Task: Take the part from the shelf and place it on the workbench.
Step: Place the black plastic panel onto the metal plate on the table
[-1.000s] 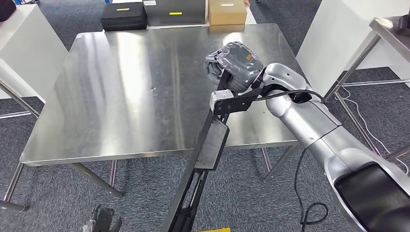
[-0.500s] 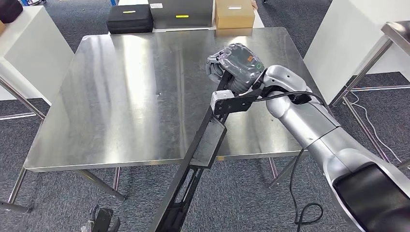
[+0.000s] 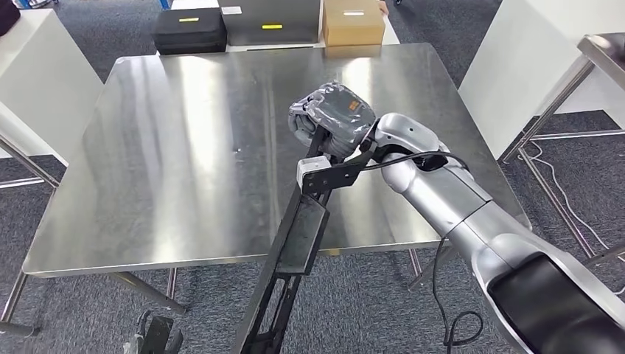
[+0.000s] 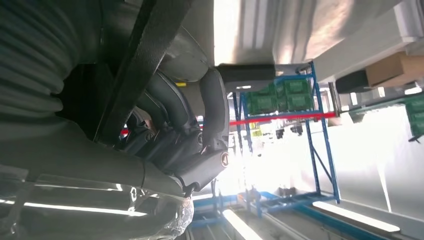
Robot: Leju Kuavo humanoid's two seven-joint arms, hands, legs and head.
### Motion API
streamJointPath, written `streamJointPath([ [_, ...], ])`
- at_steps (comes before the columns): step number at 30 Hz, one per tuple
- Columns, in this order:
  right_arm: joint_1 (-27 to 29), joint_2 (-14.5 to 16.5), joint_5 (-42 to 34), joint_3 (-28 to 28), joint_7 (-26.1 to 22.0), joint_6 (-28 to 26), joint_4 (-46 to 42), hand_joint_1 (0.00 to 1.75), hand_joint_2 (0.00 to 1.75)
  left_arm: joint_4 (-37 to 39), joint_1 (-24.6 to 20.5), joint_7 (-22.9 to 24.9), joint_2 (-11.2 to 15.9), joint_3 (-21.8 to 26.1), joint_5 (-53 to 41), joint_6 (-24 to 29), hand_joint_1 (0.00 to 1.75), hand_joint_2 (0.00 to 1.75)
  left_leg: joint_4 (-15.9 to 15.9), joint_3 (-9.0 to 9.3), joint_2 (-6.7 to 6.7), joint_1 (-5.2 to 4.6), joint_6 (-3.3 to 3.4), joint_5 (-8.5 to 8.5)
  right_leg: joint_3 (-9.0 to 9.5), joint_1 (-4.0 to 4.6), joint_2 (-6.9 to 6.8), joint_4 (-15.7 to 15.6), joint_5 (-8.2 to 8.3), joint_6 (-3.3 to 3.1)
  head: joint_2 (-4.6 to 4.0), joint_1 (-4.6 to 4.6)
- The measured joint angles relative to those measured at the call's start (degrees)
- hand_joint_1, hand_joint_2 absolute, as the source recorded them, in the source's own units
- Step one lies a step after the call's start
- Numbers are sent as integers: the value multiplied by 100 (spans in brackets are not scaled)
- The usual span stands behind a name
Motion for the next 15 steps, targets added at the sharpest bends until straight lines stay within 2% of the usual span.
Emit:
streamJointPath([
  [2,26,-10,-49,-6,23,-3,-5,162,175,2,10,-1,1,-1,-3,-3,0,175,-29,29,-10,-5,95,-4,6,1,-5,5,-32,60,0,4],
  [4,26,-30,-119,-40,31,-4,-4,162,175,2,13,-2,0,-2,-3,-5,0,175,-71,87,-8,-1,193,-2,-128,3,-15,298,-181,76,0,10],
  [7,48,-73,-231,-94,41,36,14,162,175,3,15,-2,1,-3,-3,-16,0,175,-80,136,-6,-27,286,-37,-776,-2,-21,1485,-575,33,0,15],
  [8,61,-88,-260,-110,44,80,33,162,175,3,16,-1,0,-3,-3,-18,0,175,-78,152,-13,-41,300,-52,-954,-1,-22,1755,-618,43,0,15],
  [9,67,-104,-288,-133,46,132,58,162,175,4,18,1,-1,-4,-3,-18,0,175,-77,173,-26,-56,308,-69,-1003,2,-22,1763,-549,67,0,17],
  [10,65,-116,-310,-161,47,180,87,162,175,4,20,1,-3,-5,-3,-18,0,175,-76,201,-41,-70,308,-89,-934,4,-22,1527,-388,92,0,19],
  [11,51,-125,-327,-192,46,216,114,162,175,5,20,2,-5,-7,-3,-18,0,175,-76,233,-55,-81,303,-114,-763,8,-24,1097,-169,106,0,22],
  [13,5,-132,-329,-237,42,242,161,162,175,5,20,1,-16,-8,-1,-18,0,175,-68,272,-70,-112,267,-167,-406,32,-33,298,169,78,0,24],
  [14,-15,-131,-313,-246,38,242,181,162,175,5,20,-1,-19,-8,3,-18,0,175,-65,280,-71,-122,244,-190,-306,44,-37,89,244,52,0,20],
  [15,-29,-132,-285,-249,42,232,203,162,175,5,21,-2,-20,-8,11,-18,0,175,-63,281,-71,-124,220,-207,-269,56,-39,28,255,26,0,16],
])
